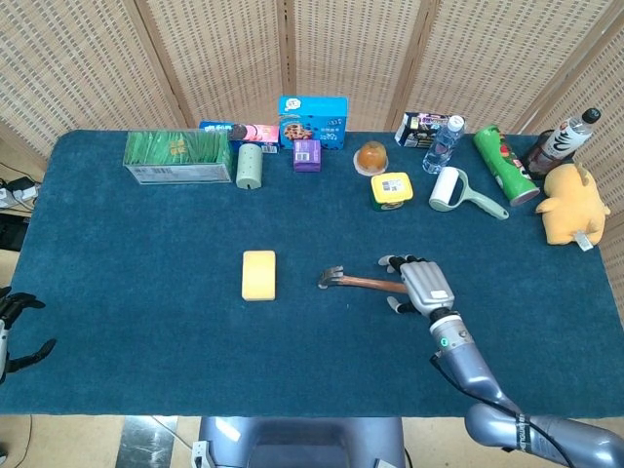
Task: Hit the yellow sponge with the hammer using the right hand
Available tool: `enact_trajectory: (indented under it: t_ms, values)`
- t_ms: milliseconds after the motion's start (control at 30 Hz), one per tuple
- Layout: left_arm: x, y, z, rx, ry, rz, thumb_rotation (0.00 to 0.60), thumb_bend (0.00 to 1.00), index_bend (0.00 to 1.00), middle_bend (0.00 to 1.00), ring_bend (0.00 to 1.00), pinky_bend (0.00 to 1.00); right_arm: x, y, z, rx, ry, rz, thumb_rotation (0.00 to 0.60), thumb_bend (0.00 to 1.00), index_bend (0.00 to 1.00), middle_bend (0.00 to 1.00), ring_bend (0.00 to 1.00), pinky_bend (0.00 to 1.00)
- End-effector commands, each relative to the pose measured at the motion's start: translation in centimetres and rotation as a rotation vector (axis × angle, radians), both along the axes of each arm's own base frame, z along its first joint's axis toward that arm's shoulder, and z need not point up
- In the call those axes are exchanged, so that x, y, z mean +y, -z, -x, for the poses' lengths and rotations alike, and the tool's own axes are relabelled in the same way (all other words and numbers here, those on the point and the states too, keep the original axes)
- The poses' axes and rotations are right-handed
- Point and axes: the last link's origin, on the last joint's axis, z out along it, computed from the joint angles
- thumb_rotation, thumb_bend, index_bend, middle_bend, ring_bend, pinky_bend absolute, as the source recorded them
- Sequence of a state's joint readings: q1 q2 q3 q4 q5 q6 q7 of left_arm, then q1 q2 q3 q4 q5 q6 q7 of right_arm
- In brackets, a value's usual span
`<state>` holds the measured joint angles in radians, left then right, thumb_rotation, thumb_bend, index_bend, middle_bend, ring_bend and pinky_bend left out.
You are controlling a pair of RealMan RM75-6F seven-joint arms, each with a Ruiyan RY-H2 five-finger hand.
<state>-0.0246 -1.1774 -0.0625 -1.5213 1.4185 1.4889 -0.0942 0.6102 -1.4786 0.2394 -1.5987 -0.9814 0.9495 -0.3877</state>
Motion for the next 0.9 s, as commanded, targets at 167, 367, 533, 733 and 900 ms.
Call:
enact_trajectory:
  t_ms: [167,367,533,733,900]
  values:
    - [-0.4,-0.2,1.3,-0.015,-0.028,0.003,0.6,0.22,0.36,0.27,0.12,0.13,-1.3,2.2,-0.9,0.059,0.029,-0.02,0.6,0.35,0.25,0.35,0.3,0.32]
    - [-0.6,-0.4,2.0,-0.023,-0.038,0.0,0.6,0.22,0.36,0.27,0.12,0.13,-1.8,3.6,-1.3,0.086,0.039,-0.004,0.6,0.35,0.33,0.44,0.4,0.38]
    - [-1.0,-0.8,2.6,-0.026,-0.053,-0.008,0.6,0.22,0.36,0.27,0.12,0.13,-2.3,4.7,-1.9,0.1,0.033,0.022,0.6,0.35,0.51,0.58,0.58,0.5]
    - [-1.7,-1.2,3.1,-0.025,-0.066,-0.022,0.6,0.22,0.36,0.27,0.12,0.13,-3.0,5.9,-2.2,0.131,0.011,0.049,0.6,0.36,0.67,0.76,0.79,0.7]
    - [-2.1,-1.4,3.4,-0.025,-0.077,-0.03,0.6,0.22,0.36,0.27,0.12,0.13,-3.4,5.9,-2.6,0.045,0.024,0.064,0.6,0.36,0.79,0.88,0.95,0.88]
